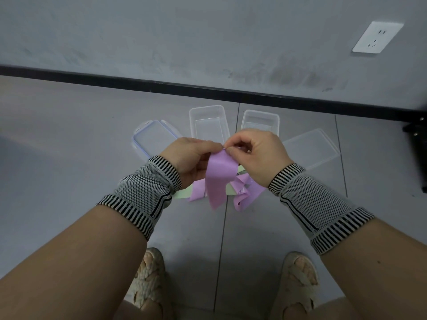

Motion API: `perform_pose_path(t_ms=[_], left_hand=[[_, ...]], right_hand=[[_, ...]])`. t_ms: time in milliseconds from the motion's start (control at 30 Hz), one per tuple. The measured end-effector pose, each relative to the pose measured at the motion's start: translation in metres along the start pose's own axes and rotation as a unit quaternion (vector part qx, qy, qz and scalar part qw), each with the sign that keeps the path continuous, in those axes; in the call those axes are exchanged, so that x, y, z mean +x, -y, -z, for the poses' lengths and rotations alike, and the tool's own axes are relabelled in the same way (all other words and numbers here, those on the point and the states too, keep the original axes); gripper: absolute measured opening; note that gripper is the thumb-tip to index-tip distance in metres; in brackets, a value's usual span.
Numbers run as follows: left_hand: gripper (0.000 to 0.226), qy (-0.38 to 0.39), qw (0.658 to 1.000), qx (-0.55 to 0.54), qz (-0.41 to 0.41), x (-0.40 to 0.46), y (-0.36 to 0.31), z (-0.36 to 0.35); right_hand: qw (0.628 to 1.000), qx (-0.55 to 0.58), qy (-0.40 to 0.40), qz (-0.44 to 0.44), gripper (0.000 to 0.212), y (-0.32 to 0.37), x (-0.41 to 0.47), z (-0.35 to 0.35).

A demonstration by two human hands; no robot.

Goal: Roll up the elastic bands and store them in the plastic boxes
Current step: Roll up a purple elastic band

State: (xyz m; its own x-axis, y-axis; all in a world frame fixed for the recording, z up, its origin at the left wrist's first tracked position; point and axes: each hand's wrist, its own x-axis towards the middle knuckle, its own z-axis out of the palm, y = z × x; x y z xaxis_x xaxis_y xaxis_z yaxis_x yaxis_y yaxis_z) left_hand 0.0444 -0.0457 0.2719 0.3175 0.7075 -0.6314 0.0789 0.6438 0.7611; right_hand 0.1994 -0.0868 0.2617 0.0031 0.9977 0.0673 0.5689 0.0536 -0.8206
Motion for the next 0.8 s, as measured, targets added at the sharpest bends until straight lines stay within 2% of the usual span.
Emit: perform_pose_path(t_ms=[100, 167, 267, 367, 500, 800], left_hand=[[0.012, 0.003, 0.999, 0.016, -0.028, 0.001, 0.000, -0.001], [0.020, 0.001, 0.998, 0.025, -0.054, 0.002, 0.001, -0.001], [0.015, 0.000, 0.996, 0.029, -0.080, 0.002, 0.002, -0.002], [0.011, -0.004, 0.995, 0.038, -0.093, 0.002, 0.003, -0.002], [0.011, -0.002, 0.993, 0.045, -0.106, 0.002, 0.003, -0.002], [0.003, -0.001, 0.996, 0.037, -0.078, 0.002, 0.003, -0.004]], right_hand=[[0.990, 0.118, -0.003, -0.076, 0.023, -0.002, 0.001, 0.001], [0.973, 0.197, -0.001, -0.117, 0.020, -0.002, 0.001, 0.003], [0.954, 0.261, 0.003, -0.146, 0.014, 0.000, 0.000, 0.006], [0.951, 0.268, 0.003, -0.154, 0.011, 0.002, 0.001, 0.009], [0.952, 0.255, -0.007, -0.168, 0.016, -0.001, 0.003, 0.010], [0.968, 0.198, -0.008, -0.154, 0.014, 0.001, 0.002, 0.011]])
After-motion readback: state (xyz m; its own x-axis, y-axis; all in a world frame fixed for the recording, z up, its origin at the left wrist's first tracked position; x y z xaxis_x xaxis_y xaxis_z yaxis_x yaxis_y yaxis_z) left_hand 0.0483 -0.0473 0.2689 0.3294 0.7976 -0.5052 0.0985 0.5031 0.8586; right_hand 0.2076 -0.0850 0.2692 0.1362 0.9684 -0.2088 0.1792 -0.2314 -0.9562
